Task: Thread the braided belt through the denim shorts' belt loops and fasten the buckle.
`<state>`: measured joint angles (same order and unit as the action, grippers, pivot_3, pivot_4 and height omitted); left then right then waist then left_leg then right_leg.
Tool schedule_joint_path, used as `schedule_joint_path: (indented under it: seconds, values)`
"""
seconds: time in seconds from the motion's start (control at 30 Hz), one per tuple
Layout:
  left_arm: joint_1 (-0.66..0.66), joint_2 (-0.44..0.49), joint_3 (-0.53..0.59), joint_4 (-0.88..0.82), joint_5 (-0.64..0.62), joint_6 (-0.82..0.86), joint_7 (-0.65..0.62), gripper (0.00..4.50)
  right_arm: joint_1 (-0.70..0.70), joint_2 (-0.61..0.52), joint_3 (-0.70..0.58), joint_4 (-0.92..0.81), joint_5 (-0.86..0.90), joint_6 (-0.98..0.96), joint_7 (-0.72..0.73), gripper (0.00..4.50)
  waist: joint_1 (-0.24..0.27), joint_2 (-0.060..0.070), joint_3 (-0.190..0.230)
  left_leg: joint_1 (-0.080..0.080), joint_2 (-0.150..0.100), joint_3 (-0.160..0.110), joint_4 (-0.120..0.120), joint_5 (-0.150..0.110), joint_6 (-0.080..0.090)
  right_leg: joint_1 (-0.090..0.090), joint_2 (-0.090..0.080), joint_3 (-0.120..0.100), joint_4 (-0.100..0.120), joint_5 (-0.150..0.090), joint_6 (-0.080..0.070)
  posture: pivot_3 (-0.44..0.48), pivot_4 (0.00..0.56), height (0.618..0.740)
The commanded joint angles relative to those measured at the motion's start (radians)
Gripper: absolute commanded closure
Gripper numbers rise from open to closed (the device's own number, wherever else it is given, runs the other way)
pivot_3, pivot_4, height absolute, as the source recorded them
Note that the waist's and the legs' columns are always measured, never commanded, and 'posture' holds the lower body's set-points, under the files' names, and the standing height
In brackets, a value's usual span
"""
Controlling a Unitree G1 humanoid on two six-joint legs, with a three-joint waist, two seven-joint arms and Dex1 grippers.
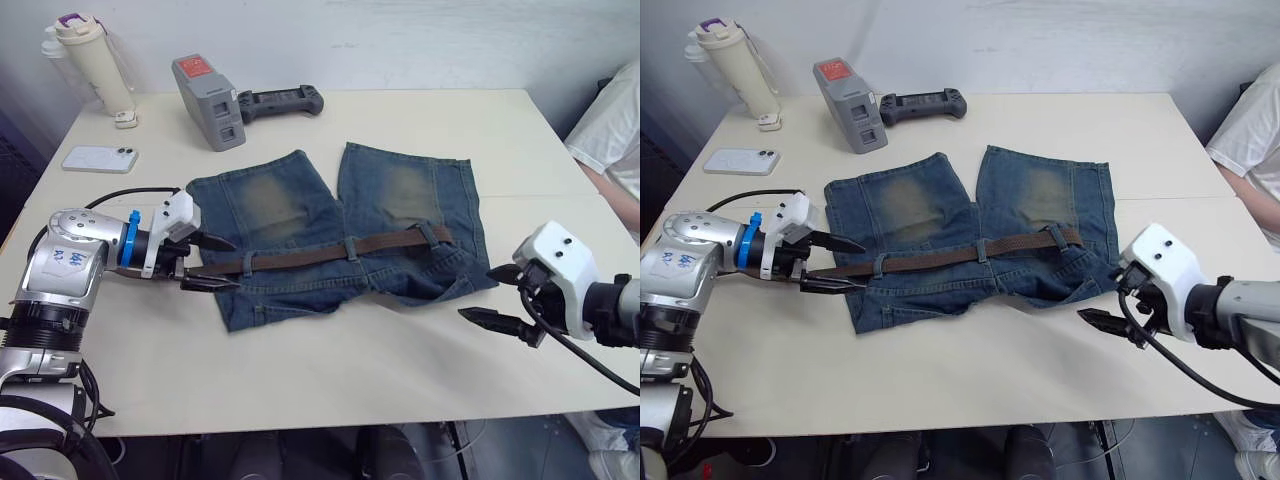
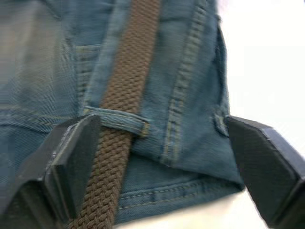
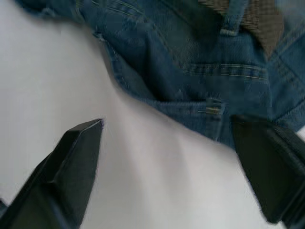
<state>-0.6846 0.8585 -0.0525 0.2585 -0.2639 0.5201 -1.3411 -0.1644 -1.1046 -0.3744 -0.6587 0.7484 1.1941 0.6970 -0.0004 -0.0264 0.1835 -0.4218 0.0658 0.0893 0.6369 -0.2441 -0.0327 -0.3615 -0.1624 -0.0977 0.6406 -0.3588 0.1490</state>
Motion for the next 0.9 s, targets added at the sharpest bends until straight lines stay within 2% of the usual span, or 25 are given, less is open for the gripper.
schedule_joint_path:
  seconds: [0.03,0.2,0.4,0.47,0.53,0.63,0.67,0.7,0.73,0.77,0.9]
  values:
    - [-0.006,-0.030,0.014,-0.119,-0.065,0.194,0.069,0.04,-0.076,0.028,0.045,0.064,-0.054,-0.015,-0.084,0.00,0.000,0.000,0.000,0.000,0.000,0.000,0.000,0.000,0.000,0.000,0.000,0.000,0.000,0.000,0.000,0.000,0.150,0.740]
    - [-0.013,-0.094,0.046,-0.191,-0.090,0.395,0.237,0.04,-0.225,0.134,0.115,0.206,-0.141,-0.027,-0.220,0.00,-0.003,0.000,0.000,0.000,0.000,0.001,0.000,0.000,0.000,-0.002,0.000,0.002,0.002,0.000,0.000,0.000,0.150,0.740]
    - [0.014,-0.125,0.027,-0.265,-0.069,0.450,0.378,0.04,-0.314,0.226,0.198,0.320,-0.193,-0.033,-0.254,0.00,-0.002,0.000,0.000,-0.001,0.000,0.005,0.000,0.000,-0.001,-0.007,0.000,0.007,0.005,0.000,0.000,0.000,0.150,0.740]
    - [0.031,-0.150,0.029,-0.284,-0.071,0.452,0.423,0.00,-0.331,0.248,0.211,0.322,-0.191,-0.036,-0.248,0.52,0.000,0.000,0.000,-0.001,0.000,0.006,0.000,0.000,-0.001,-0.007,0.000,0.007,0.005,0.000,0.000,0.000,0.150,0.740]
    - [0.049,-0.175,0.026,-0.302,-0.070,0.442,0.456,0.00,-0.336,0.244,0.225,0.305,-0.191,-0.042,-0.233,1.28,0.000,0.000,0.000,-0.001,0.000,0.006,0.000,0.000,-0.001,-0.008,0.000,0.007,0.005,0.000,0.000,0.000,0.150,0.740]
    - [0.069,-0.220,0.027,-0.334,-0.084,0.443,0.500,0.00,-0.337,0.245,0.227,0.283,-0.185,-0.034,-0.227,2.72,0.001,0.000,0.000,-0.002,0.000,0.007,0.000,0.000,-0.001,-0.008,0.000,0.008,0.005,0.000,0.000,0.000,0.150,0.740]
    - [0.071,-0.230,0.029,-0.338,-0.085,0.443,0.512,0.00,-0.336,0.247,0.227,0.280,-0.185,-0.031,-0.226,3.39,0.001,0.000,0.000,-0.002,0.000,0.007,0.000,0.000,-0.001,-0.008,0.000,0.008,0.005,0.000,0.000,0.000,0.150,0.740]
    - [0.080,-0.247,0.020,-0.342,-0.081,0.432,0.526,0.00,-0.328,0.252,0.239,0.283,-0.195,-0.040,-0.229,3.66,0.002,0.000,0.000,-0.002,0.000,0.007,0.000,0.000,-0.001,-0.008,0.000,0.008,0.005,0.000,0.000,0.000,0.150,0.740]
    - [0.087,-0.266,0.015,-0.341,-0.077,0.424,0.542,0.00,-0.319,0.258,0.252,0.289,-0.208,-0.050,-0.234,4.20,0.002,0.000,0.000,-0.002,0.000,0.007,0.000,0.000,-0.001,-0.008,0.000,0.008,0.005,0.000,0.000,0.000,0.150,0.740]
    - [0.091,-0.279,0.012,-0.340,-0.076,0.418,0.553,0.00,-0.314,0.262,0.261,0.293,-0.218,-0.057,-0.237,4.43,0.001,0.000,0.000,-0.001,0.000,0.007,0.000,0.000,-0.001,-0.008,0.000,0.008,0.005,0.000,0.000,0.000,0.150,0.740]
    - [0.104,-0.292,-0.065,-0.317,-0.009,0.316,0.571,0.00,-0.300,0.282,0.322,0.339,-0.281,-0.121,-0.243,4.43,-0.001,0.000,0.000,-0.001,0.000,0.007,0.000,0.000,-0.001,-0.008,0.000,0.008,0.005,0.000,0.000,0.000,0.150,0.740]
